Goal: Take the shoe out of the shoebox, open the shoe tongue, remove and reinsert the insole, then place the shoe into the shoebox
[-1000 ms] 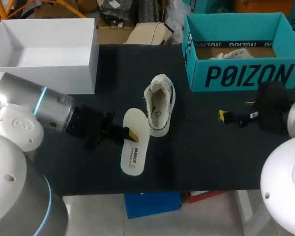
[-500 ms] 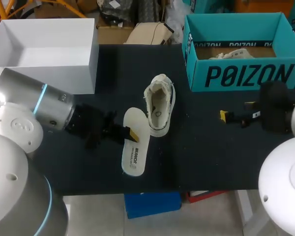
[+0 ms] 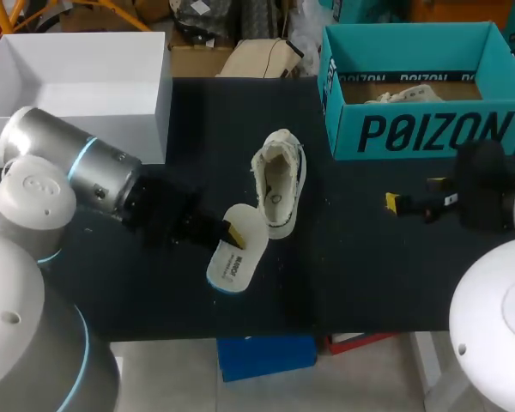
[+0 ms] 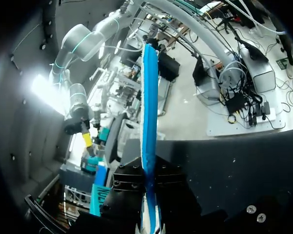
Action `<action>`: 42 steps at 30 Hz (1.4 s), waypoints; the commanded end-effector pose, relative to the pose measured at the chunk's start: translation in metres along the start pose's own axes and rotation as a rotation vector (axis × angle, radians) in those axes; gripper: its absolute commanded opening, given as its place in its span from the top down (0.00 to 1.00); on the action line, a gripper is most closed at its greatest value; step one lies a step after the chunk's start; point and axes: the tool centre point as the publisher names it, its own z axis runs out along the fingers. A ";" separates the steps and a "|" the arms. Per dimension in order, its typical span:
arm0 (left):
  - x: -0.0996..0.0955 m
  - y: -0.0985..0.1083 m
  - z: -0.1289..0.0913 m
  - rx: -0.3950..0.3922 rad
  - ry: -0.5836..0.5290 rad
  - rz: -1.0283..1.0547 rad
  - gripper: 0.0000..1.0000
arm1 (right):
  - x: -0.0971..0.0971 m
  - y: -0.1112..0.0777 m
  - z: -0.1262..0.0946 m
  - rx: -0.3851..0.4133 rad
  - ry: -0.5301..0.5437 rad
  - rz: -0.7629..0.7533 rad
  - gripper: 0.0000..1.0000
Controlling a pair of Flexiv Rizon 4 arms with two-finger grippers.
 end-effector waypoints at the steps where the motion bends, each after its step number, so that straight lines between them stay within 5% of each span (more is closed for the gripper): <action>1: -0.016 0.024 -0.004 0.130 0.097 0.012 1.00 | -0.002 0.002 -0.001 0.011 0.011 0.002 0.00; 13: -0.016 0.024 -0.004 0.130 0.097 0.012 1.00 | -0.002 0.002 -0.001 0.011 0.011 0.002 0.00; 21: -0.028 0.043 -0.010 0.014 0.260 0.047 1.00 | -0.002 0.002 -0.001 0.011 0.011 0.002 0.00; 28: -0.027 0.061 -0.003 0.089 0.286 0.042 1.00 | -0.002 0.002 -0.001 0.011 0.011 0.002 0.00; 42: -0.014 0.091 0.011 0.119 0.344 0.015 1.00 | -0.002 0.002 -0.001 0.011 0.011 0.002 0.00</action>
